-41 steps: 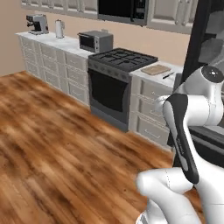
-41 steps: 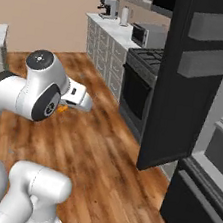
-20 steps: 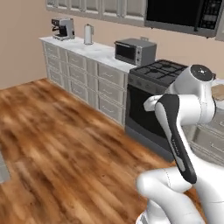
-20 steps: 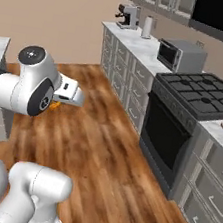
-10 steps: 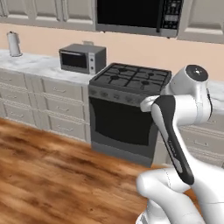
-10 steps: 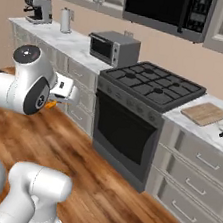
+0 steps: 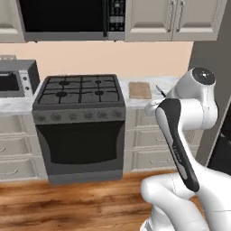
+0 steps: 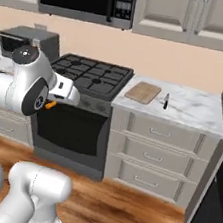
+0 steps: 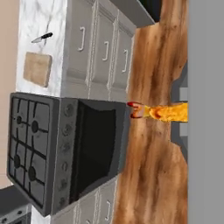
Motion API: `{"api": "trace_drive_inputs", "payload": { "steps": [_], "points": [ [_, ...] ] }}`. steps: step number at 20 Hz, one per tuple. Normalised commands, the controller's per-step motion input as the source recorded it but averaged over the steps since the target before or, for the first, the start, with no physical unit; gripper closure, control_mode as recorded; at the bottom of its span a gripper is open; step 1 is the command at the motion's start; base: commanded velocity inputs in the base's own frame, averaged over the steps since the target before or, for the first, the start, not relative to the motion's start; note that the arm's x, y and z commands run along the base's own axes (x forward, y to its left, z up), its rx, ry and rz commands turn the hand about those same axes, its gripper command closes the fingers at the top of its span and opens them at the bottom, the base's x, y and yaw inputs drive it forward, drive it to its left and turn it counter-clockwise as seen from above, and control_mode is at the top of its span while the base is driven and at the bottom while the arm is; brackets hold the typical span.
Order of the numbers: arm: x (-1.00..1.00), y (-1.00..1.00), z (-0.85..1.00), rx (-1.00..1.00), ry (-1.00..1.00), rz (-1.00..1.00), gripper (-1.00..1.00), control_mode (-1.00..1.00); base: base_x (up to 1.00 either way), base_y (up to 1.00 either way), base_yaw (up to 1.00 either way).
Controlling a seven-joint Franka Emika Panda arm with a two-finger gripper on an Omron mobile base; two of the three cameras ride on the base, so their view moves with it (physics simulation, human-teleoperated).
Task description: Retrieve the shrimp from the fridge and place it on the cutting board.
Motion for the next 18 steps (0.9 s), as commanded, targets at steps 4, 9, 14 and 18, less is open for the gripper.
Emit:
{"api": "trace_drive_inputs", "payload": {
  "steps": [4,9,14,18],
  "points": [
    [0.00,0.00,0.00,0.00,0.00,0.00,1.00,1.00,0.79,0.40,-0.70],
    [0.00,0.00,0.00,0.00,0.00,0.00,1.00,1.00,0.98,0.19,-0.52],
    [0.00,0.00,0.00,0.00,0.00,0.00,1.00,1.00,1.00,0.00,-0.08],
    [0.00,0.00,0.00,0.00,0.00,0.00,1.00,1.00,1.00,0.00,0.05]
  ]
}}
